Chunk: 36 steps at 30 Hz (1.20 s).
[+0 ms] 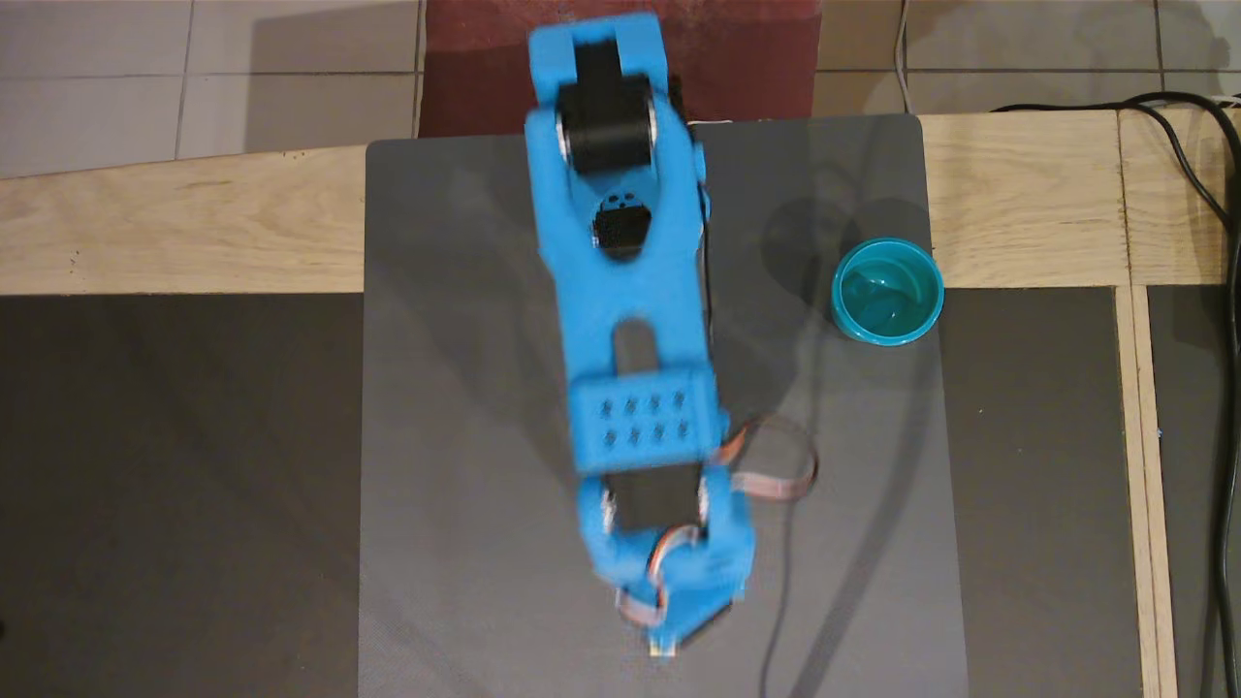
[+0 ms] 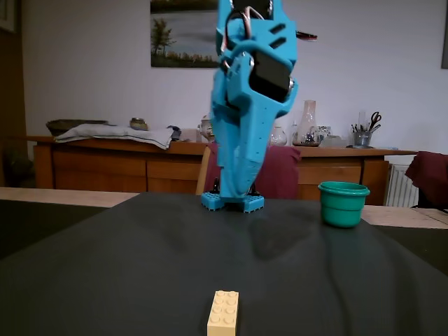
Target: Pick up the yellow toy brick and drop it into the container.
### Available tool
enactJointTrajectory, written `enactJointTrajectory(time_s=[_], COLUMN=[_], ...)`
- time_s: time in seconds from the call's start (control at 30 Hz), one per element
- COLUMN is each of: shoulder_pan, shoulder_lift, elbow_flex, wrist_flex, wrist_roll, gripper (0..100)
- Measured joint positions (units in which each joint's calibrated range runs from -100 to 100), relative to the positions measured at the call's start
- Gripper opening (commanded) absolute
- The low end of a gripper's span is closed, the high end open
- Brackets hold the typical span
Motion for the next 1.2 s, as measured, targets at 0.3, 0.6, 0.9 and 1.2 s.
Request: enactJointTrajectory(time_s=[0.3, 0.6, 0.9, 1.2], shoulder_pan=[6.76, 3.27, -1.93, -1.19], shoulder_lift=[9.60, 9.69, 10.71, 10.71], elbow_flex=[-5.17, -5.17, -5.26, -5.26], wrist_flex=[-2.90, -3.08, -3.08, -4.84], wrist_roll=[11.63, 14.54, 25.12, 29.35], gripper=[0, 0, 0, 1])
